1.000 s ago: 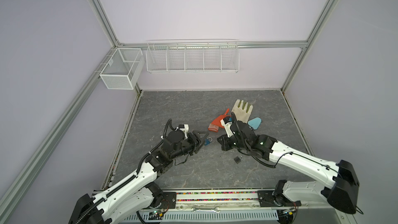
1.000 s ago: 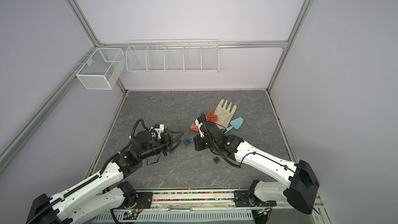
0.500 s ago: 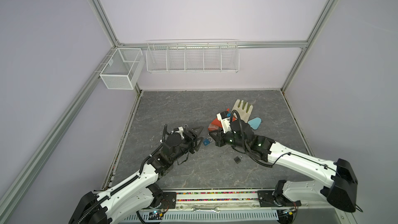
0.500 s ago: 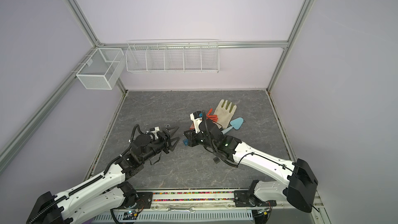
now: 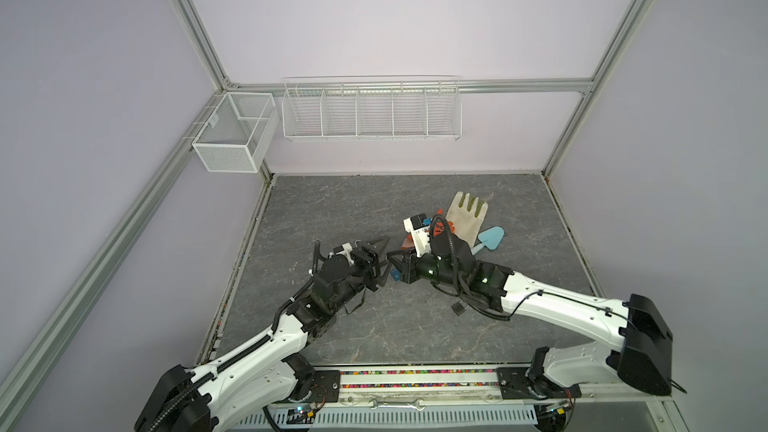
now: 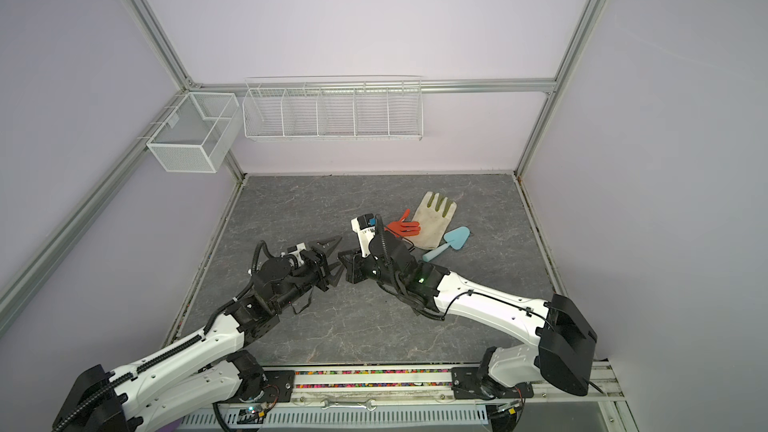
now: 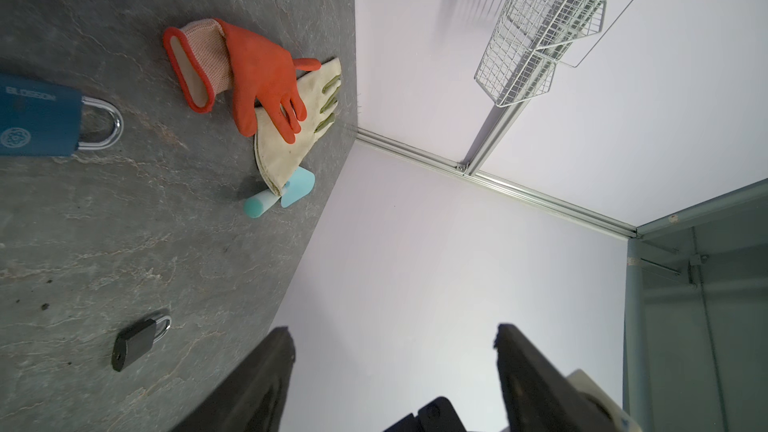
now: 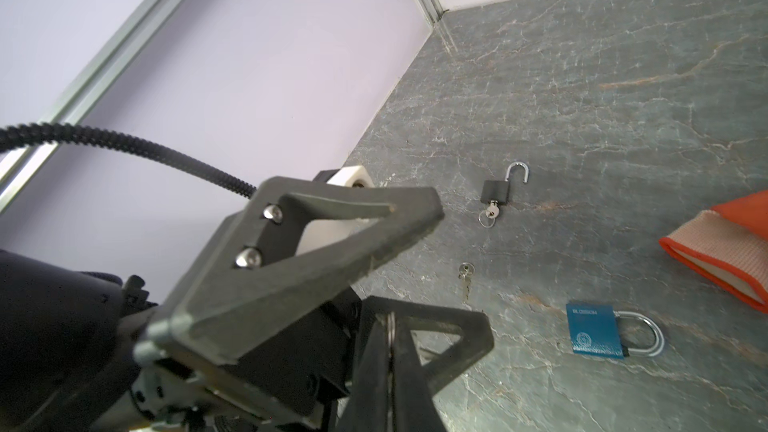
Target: Unlock with the key
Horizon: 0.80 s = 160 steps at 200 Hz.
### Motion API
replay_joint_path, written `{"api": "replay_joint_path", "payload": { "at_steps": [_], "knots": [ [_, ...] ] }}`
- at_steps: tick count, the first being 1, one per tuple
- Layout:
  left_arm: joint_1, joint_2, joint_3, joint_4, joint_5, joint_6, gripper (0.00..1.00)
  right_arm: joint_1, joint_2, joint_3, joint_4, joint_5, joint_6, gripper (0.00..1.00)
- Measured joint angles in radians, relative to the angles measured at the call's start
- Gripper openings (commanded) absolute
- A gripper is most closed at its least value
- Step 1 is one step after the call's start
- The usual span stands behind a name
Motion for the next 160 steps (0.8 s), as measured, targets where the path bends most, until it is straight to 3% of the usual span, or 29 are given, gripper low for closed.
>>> {"api": "replay_joint_path", "payload": {
  "at_steps": [70,160],
  "knots": [
    [0.000,-0.021,-0.001,0.016,-0.035,-0.027,0.72,0.019,0.045,0.020,0.021,0.013,0.001,0.06],
    [0.000,-0.057,-0.044,0.017,-0.086,-0.060,0.44,0.024,-0.006,-0.018,0.018,0.026,0.020,0.07]
  ]
}}
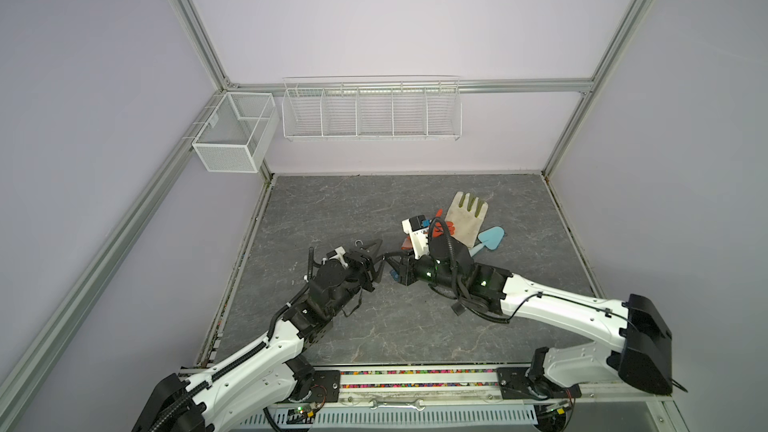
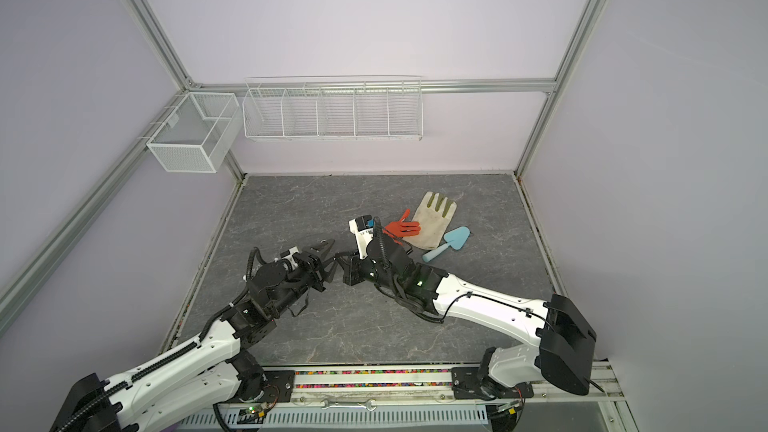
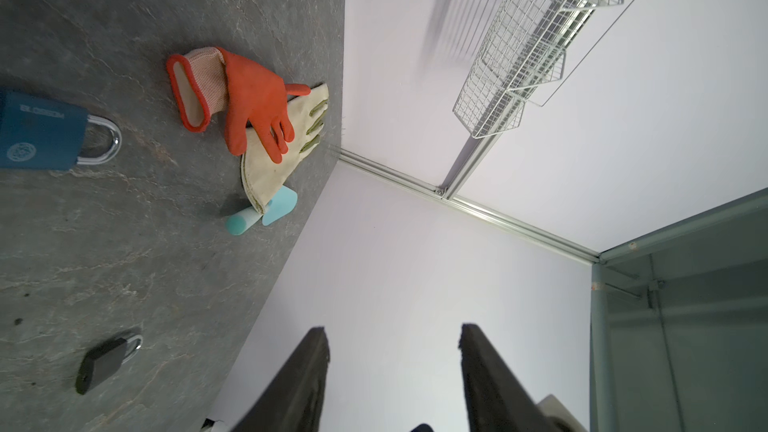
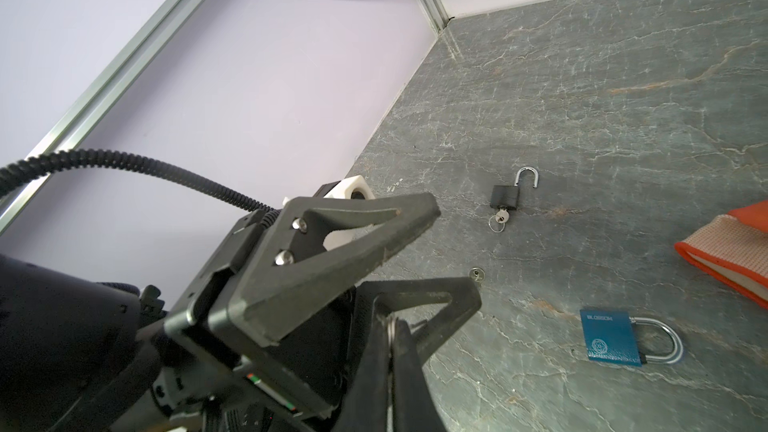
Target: Unlock with the key
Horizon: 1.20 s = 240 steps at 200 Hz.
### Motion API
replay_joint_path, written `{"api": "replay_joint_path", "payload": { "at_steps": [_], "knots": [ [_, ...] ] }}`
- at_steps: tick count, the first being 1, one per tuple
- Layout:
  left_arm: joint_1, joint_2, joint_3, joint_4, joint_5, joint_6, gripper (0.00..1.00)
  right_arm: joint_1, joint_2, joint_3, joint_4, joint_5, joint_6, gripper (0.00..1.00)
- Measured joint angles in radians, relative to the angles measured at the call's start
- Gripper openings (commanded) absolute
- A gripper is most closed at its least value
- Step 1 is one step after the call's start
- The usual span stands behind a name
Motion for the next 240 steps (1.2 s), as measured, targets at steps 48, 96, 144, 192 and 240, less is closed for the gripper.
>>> {"api": "replay_joint_path", "payload": {
  "at_steps": [48,96,144,192,240],
  "knots": [
    [0.000,-0.006,0.000,-0.003,-0.009,-0.003,0.28,0.000,0.000,-0.010,0.000,0.000,0.007,0.06],
    [0.000,-0.006,0.000,-0.012,-0.011,-0.001,0.12,0.000,-0.002,-0.019,-0.001,0.001,0.007,0.07],
    [0.000,-0.006,0.000,-0.026,-0.010,0.004,0.00,0.000,-0.011,-0.021,-0.009,0.004,0.006,0.06],
    [-0.001,-0.006,0.031,-0.069,-0.013,0.072,0.00,0.000,-0.045,-0.024,-0.039,0.002,0.008,0.23],
    [-0.002,0.061,0.167,-0.093,0.002,0.397,0.00,-0.071,-0.212,-0.064,-0.072,-0.096,0.020,0.43]
  ]
}}
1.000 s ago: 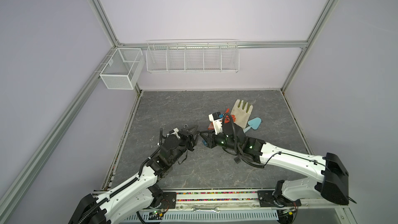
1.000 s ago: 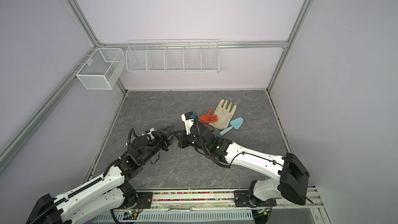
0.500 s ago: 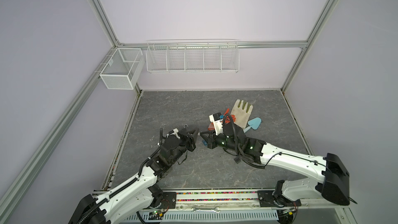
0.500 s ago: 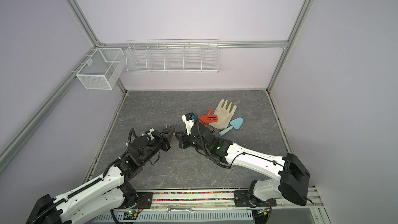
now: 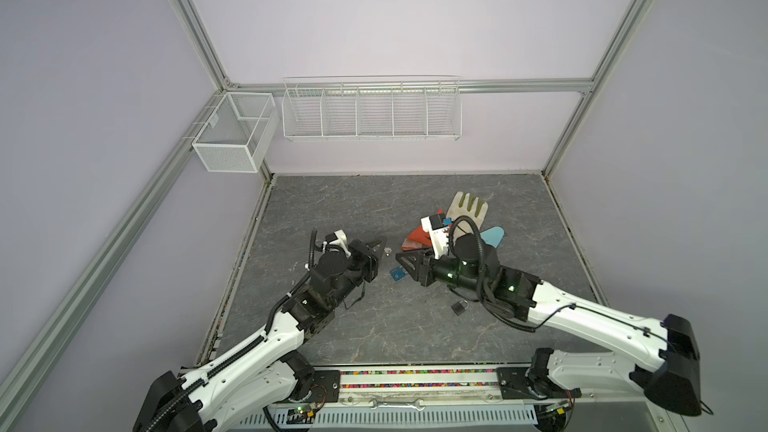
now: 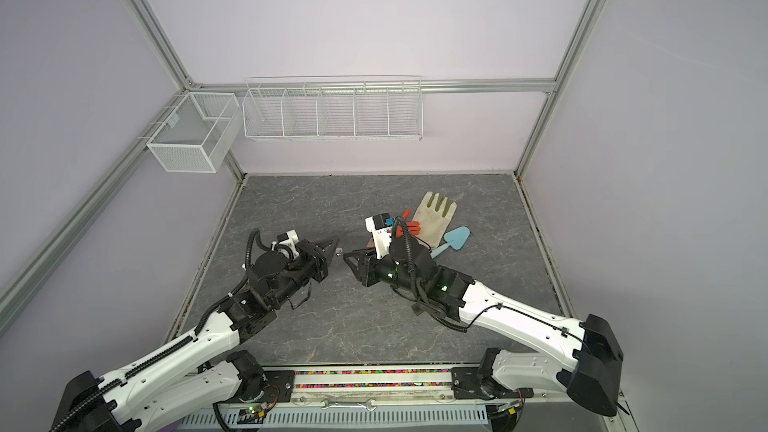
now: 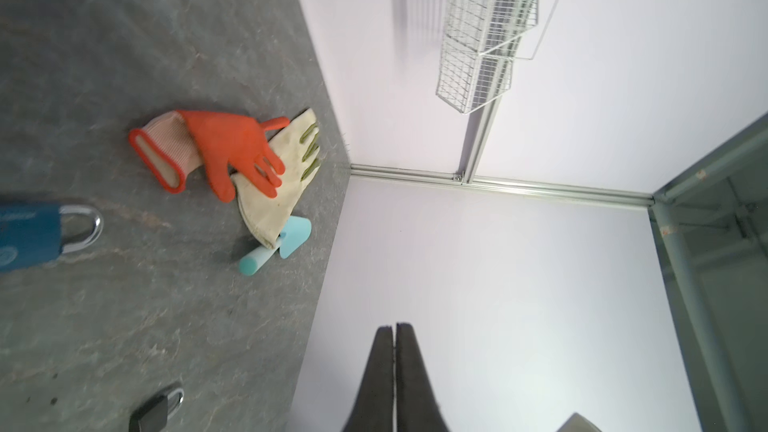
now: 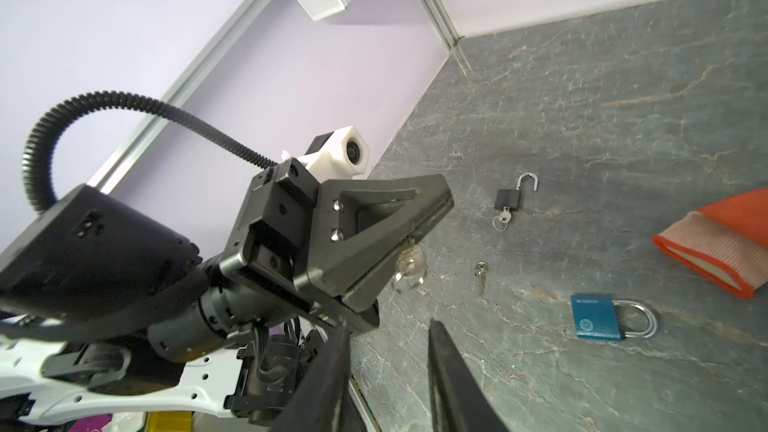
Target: Unlock with the key
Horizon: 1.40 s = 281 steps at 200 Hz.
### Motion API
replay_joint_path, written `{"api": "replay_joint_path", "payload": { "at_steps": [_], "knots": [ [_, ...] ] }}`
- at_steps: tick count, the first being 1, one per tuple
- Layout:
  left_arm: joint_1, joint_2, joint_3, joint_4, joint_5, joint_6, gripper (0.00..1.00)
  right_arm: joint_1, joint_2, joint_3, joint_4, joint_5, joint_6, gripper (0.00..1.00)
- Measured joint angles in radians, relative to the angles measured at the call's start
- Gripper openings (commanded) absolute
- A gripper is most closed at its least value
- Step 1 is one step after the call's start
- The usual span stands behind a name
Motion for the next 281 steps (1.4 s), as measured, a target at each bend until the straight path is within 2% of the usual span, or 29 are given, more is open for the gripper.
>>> {"api": "replay_joint_path", "payload": {
  "at_steps": [19,30,71,106,142,201,281],
  "knots": [
    [0.000,0.052,0.058,0.002,0.037,0.160,0.00,-0.073,-0.074,-0.042,-0.011,-0.089,0.015,0.56],
    [0.000,0.084,0.087,0.010,0.068,0.244,0.00,-0.108,-0.113,-0.068,-0.026,-0.144,0.013,0.59],
    [-0.037,0.195,0.127,0.115,0.193,0.510,0.00,-0.252,-0.189,-0.138,0.001,-0.377,0.068,0.59],
    [-0.076,0.236,0.159,0.166,0.273,0.658,0.00,-0.331,-0.186,-0.195,0.074,-0.512,0.124,0.56],
    [-0.084,0.233,0.159,0.239,0.319,0.720,0.00,-0.349,-0.150,-0.229,0.206,-0.586,0.161,0.52],
    [-0.085,0.220,0.159,0.275,0.366,0.759,0.00,-0.348,-0.051,-0.248,0.441,-0.627,0.228,0.38],
    [-0.085,0.195,0.159,0.288,0.373,0.763,0.00,-0.322,-0.026,-0.249,0.537,-0.626,0.240,0.27]
  ]
}}
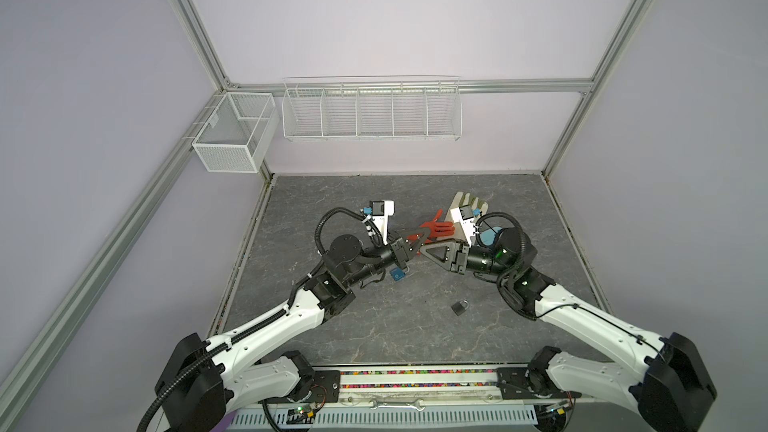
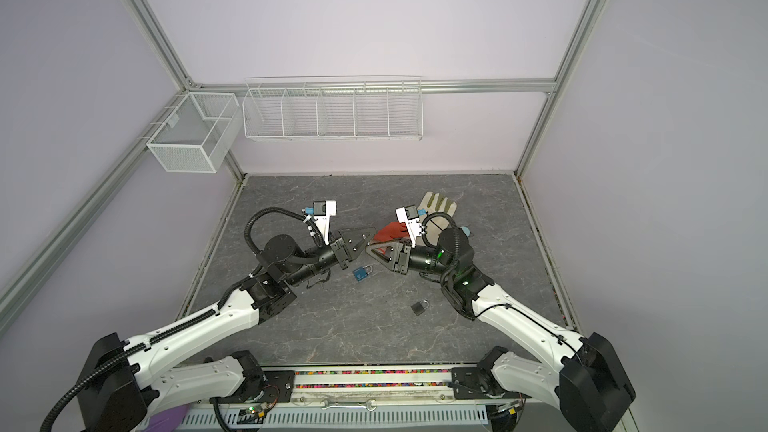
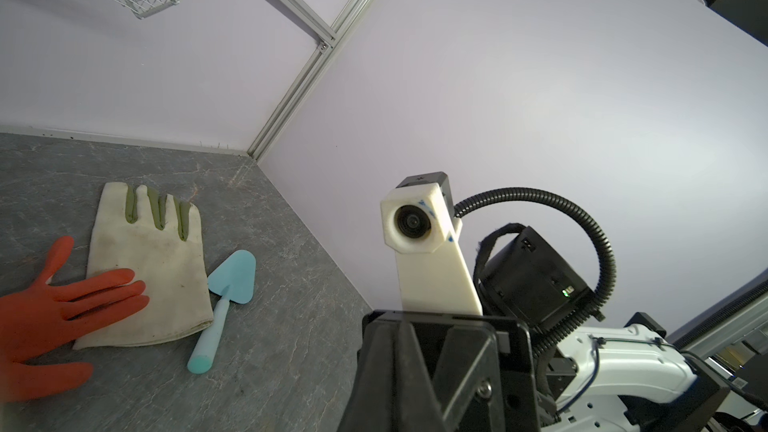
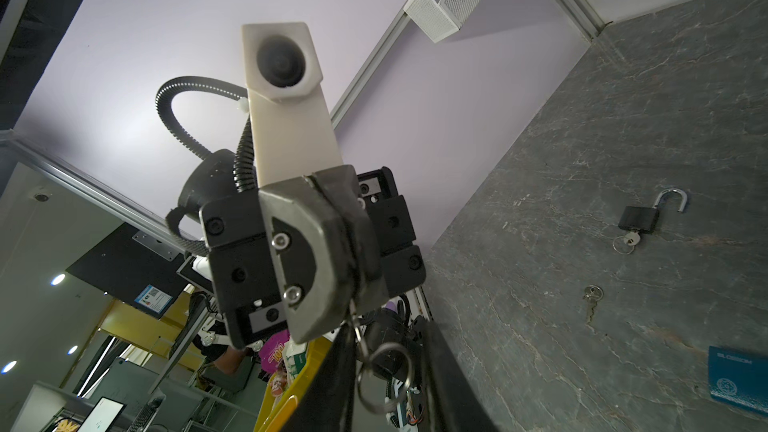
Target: Unlock with the key
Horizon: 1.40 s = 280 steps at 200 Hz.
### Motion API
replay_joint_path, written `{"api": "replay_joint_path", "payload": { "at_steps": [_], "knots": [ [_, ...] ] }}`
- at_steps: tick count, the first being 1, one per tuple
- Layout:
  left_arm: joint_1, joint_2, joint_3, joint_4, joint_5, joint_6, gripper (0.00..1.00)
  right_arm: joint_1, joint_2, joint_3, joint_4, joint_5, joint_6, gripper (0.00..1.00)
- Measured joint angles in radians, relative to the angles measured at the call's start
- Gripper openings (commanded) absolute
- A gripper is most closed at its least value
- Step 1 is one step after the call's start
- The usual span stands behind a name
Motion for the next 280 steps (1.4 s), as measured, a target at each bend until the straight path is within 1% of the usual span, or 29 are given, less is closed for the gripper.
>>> {"api": "replay_joint_path", "payload": {
  "at_steps": [76,136,161,202,222,236,257,280],
  "knots": [
    [0.000,0.000,0.000,0.008,0.000,0.000,0.00,0.001,-0.008,0.010,0.001,0.000,-0.011,0.18],
    [0.000,0.000,0.000,0.006,-0.001,0.000,0.00,0.001,-0.022,0.010,-0.013,0.008,-0.023,0.08],
    [0.000,0.000,0.000,0.002,-0.004,0.000,0.00,0.002,-0.029,0.010,-0.024,0.011,-0.029,0.06],
    [-0.002,0.000,0.000,-0.018,-0.013,0.000,0.00,0.002,-0.037,0.011,-0.059,0.016,-0.037,0.06],
    [-0.005,0.000,0.000,-0.028,-0.019,0.002,0.25,0.002,-0.051,0.013,-0.100,0.023,-0.045,0.06],
    [-0.006,-0.005,0.000,-0.032,-0.027,-0.002,0.38,0.002,-0.070,0.013,-0.151,0.037,-0.055,0.06],
    [-0.006,-0.019,0.000,-0.042,-0.048,-0.002,0.49,0.000,-0.119,0.015,-0.264,0.060,-0.077,0.06],
    [-0.006,-0.048,-0.001,-0.068,-0.087,0.003,0.54,-0.007,-0.192,0.030,-0.426,0.089,-0.118,0.06]
  ]
}}
